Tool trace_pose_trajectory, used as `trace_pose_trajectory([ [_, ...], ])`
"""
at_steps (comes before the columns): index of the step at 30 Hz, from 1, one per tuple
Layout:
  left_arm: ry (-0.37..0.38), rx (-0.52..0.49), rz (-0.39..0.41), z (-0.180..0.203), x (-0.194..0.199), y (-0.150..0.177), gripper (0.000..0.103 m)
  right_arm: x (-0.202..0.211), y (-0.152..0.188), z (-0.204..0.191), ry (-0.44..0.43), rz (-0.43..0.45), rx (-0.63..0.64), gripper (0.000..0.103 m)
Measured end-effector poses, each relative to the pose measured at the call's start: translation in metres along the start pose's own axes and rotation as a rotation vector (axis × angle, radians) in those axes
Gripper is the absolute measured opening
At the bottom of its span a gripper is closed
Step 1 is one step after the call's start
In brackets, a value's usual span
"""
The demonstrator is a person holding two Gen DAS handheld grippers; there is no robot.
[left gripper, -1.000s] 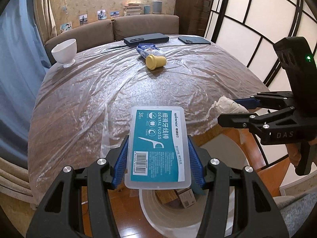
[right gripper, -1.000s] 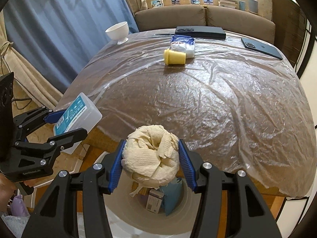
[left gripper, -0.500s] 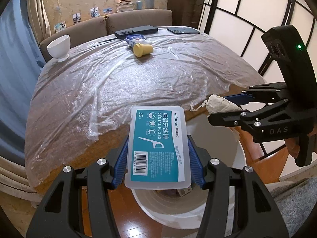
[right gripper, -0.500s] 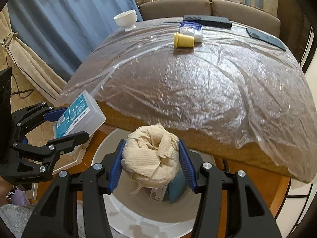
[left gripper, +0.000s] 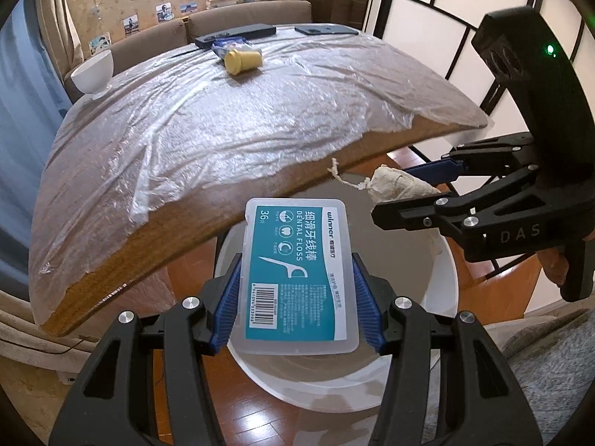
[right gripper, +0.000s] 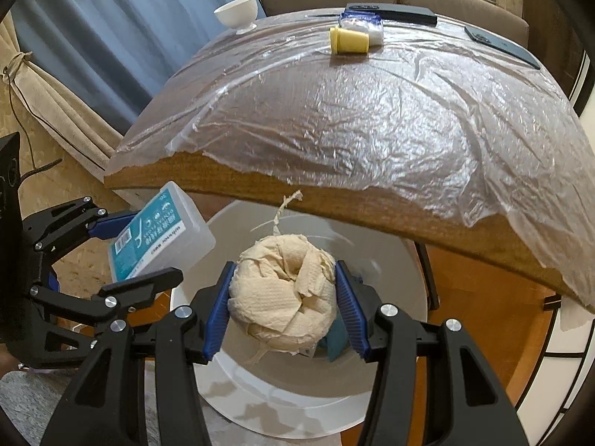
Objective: Collect trash
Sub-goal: 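Carry the tissue and teal floss box over the bin with both tools, then open both tools to drop the tissue and floss box into the bin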
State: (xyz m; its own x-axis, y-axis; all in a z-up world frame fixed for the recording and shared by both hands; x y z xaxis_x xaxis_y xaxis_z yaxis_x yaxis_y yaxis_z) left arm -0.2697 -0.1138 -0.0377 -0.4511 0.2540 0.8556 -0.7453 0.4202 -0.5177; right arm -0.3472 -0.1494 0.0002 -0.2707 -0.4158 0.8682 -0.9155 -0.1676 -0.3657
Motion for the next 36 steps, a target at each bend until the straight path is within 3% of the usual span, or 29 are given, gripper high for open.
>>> trace_pose_trajectory([
  [36, -0.03, -0.069, -0.12, 0.009, -0.055, 0.021, 0.056, -0.06, 0.031, 0.02, 0.05, -0.128, -0.03, 0.052],
])
Point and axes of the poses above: each gripper's, at about its wrist camera, not at the fingertips, and x roughly against the way its jaws point, z to its right, y to its underside, the point moved 7 cm from there along -x, roughly the way its jaws point, and after that the axes turned 4 degrees about -y, right-handed, at the moved point
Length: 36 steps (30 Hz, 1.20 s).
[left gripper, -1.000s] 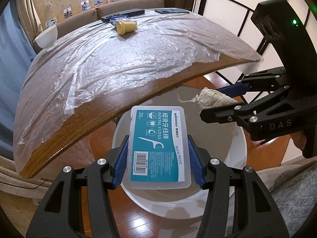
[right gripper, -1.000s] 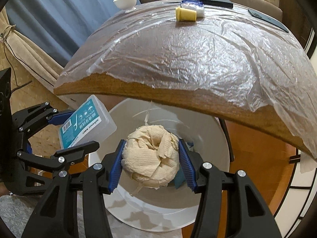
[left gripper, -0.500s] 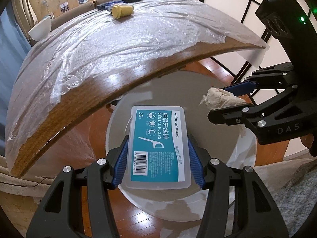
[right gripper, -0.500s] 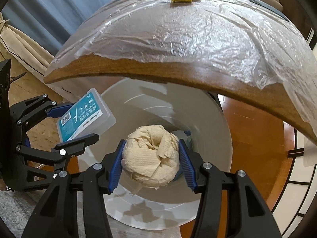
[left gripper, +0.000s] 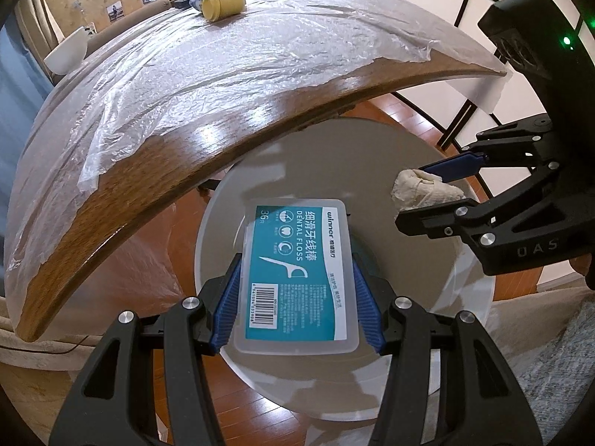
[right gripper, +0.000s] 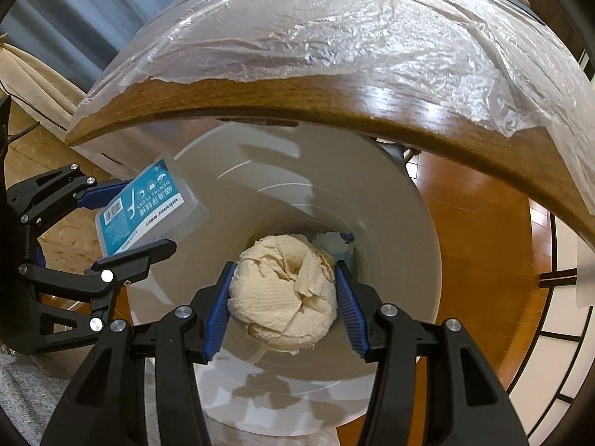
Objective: Collect trash
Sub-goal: 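Open both tools to drop the tissue and floss box into the bin, then move both open tools back toward the Tempo pack and yellow cup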
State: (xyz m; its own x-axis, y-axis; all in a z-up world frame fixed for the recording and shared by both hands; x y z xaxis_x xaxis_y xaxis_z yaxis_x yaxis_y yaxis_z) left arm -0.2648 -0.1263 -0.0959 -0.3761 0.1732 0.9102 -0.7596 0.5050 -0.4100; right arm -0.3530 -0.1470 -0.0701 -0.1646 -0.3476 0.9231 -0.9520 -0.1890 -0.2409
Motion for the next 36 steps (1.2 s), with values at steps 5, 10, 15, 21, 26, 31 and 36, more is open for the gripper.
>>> trace_pose_trajectory([
  [5, 0.022, -0.023, -0.027, 0.004, -0.007, 0.002, 0.057, 0.0, 0.004, 0.008, 0.0, -0.004, -0.022, 0.064],
  [10, 0.003, -0.019, 0.003, 0.002, -0.003, -0.002, 0.083, 0.009, 0.0, 0.019, 0.003, 0.045, -0.087, 0.086],
  [15, 0.007, 0.027, 0.059, -0.01, 0.015, -0.015, 0.083, 0.035, -0.009, 0.029, 0.026, 0.12, -0.102, 0.086],
  [21, -0.016, 0.107, 0.235, -0.037, 0.073, -0.05, 0.101, 0.087, -0.045, 0.029, 0.081, 0.278, -0.059, 0.091],
  [26, -0.053, 0.122, 0.323, -0.058, 0.083, -0.087, 0.101, 0.117, -0.1, 0.046, 0.106, 0.39, -0.064, 0.094],
  [31, -0.106, 0.062, 0.356, -0.069, 0.066, -0.124, 0.101, 0.127, -0.168, 0.062, 0.092, 0.433, -0.043, 0.094],
  [36, -0.08, 0.096, 0.337, -0.079, 0.043, -0.158, 0.101, 0.107, -0.23, 0.07, 0.114, 0.411, -0.029, 0.094],
])
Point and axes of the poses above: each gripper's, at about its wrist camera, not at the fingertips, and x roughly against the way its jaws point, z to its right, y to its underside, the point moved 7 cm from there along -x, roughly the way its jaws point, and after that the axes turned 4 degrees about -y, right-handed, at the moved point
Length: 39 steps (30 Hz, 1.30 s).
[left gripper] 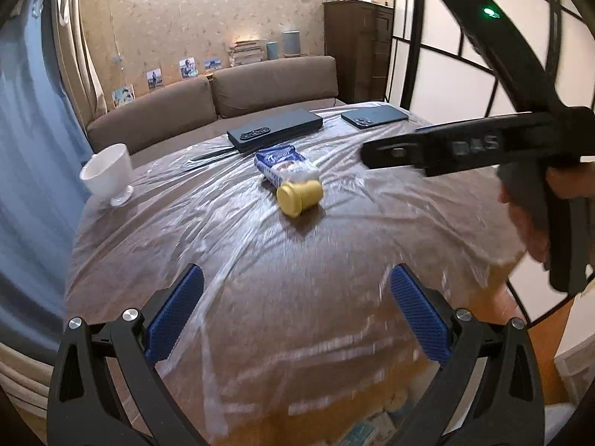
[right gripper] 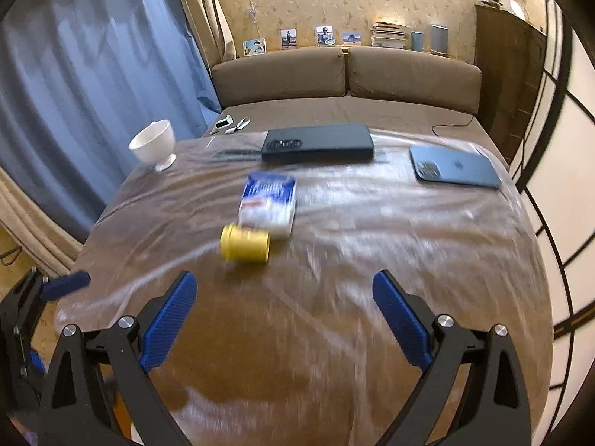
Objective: Collect trash
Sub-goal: 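Move both open tools back toward the Tempo pack and yellow cup, then grasp the white-blue Tempo tissue pack with the right tool while the left tool grasps the yellow cup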
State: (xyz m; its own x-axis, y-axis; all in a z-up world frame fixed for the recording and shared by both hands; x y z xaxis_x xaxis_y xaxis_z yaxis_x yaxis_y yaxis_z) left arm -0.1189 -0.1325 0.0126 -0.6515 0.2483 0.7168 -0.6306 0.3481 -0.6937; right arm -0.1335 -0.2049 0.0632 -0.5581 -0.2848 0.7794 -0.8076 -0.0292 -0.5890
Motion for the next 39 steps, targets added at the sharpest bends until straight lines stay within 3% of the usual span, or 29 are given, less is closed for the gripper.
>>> trace_pose_trajectory([
  [9, -0.016, 0.074, -0.041, 0.002, -0.058, -0.026, 0.101, -0.075, -0.039, 0.003, -0.022, -0.115, 0.013, 0.094],
  [21, -0.023, 0.135, -0.09, 0.005, -0.095, -0.031, 0.101, -0.122, -0.049, -0.007, -0.044, -0.197, 0.049, 0.092],
  [28, -0.007, 0.122, -0.101, 0.009, -0.101, -0.035, 0.101, -0.13, -0.048, -0.005, -0.022, -0.233, 0.097, 0.084],
  [35, 0.003, 0.112, -0.105, 0.009, -0.104, -0.039, 0.101, -0.135, -0.048, -0.002, -0.012, -0.242, 0.123, 0.064],
  [39, 0.008, 0.102, -0.117, 0.008, -0.11, -0.041, 0.095, -0.136, -0.051, 0.001, -0.01, -0.234, 0.115, 0.057],
])
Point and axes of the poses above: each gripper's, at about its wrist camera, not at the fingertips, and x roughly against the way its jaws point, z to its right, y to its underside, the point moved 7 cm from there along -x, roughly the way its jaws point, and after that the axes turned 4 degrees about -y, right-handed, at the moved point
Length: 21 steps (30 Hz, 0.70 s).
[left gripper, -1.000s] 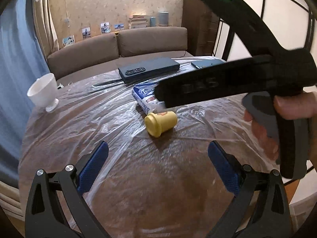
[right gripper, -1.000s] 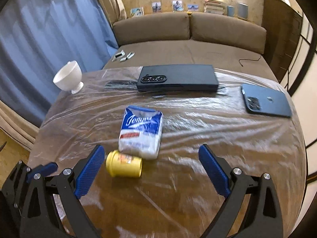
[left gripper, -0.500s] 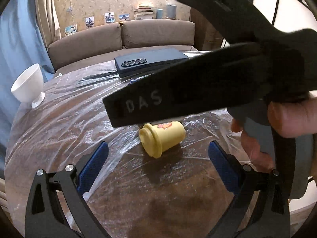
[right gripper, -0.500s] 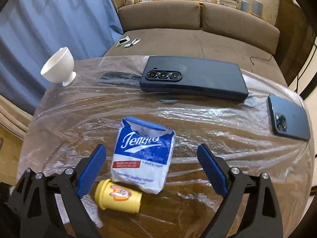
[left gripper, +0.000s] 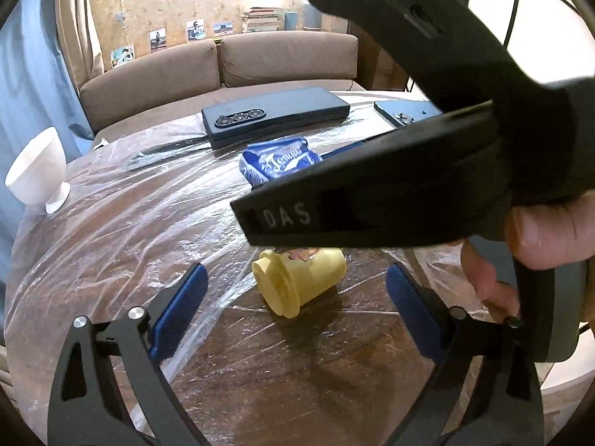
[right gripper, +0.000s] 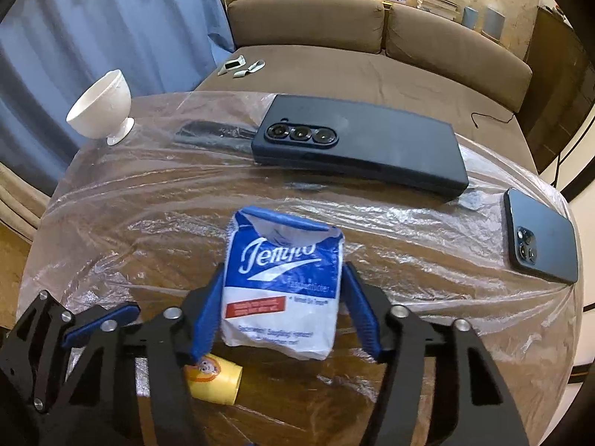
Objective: Collect trash
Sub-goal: 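Grasp the white-blue Tempo tissue pack with the right tool while the left tool grasps the yellow cup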
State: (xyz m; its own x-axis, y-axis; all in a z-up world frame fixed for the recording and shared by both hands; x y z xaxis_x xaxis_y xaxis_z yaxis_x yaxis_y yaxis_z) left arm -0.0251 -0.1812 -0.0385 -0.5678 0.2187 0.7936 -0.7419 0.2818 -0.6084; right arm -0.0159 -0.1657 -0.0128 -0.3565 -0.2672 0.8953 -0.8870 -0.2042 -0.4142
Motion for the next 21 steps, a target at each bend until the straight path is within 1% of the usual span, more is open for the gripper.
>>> trace_pose_trajectory([
  [5, 0.01, 0.001, -0.022, -0.0019, -0.0088, -0.0023, 0.083, -0.001, -0.0013, -0.0003, 0.004, 0.009, 0.003, 0.055],
  [6, 0.012, 0.004, -0.025, -0.0017, -0.0095, -0.0016, 0.075, -0.0011, -0.0015, -0.0008, 0.009, 0.012, 0.008, 0.055],
  [9, 0.015, 0.009, -0.027, -0.0046, -0.0103, -0.002, 0.071, -0.0006, -0.0017, -0.0016, 0.019, 0.019, 0.016, 0.055],
  [11, 0.016, 0.004, -0.026, -0.0049, -0.0106, -0.0029, 0.064, 0.0004, -0.0005, -0.0009, 0.017, 0.021, 0.012, 0.055],
  [13, 0.014, 0.001, -0.024, -0.0066, -0.0108, -0.0032, 0.054, 0.0015, 0.0002, -0.0006, 0.015, 0.024, 0.01, 0.054],
  [15, 0.015, 0.002, -0.023, -0.0053, -0.0102, -0.0022, 0.052, 0.0029, 0.001, -0.0002, 0.016, 0.026, 0.013, 0.054],
  [21, 0.017, 0.014, -0.024, -0.0084, -0.0082, -0.0012, 0.052, 0.0078, 0.002, 0.001, 0.016, 0.042, 0.007, 0.052],
])
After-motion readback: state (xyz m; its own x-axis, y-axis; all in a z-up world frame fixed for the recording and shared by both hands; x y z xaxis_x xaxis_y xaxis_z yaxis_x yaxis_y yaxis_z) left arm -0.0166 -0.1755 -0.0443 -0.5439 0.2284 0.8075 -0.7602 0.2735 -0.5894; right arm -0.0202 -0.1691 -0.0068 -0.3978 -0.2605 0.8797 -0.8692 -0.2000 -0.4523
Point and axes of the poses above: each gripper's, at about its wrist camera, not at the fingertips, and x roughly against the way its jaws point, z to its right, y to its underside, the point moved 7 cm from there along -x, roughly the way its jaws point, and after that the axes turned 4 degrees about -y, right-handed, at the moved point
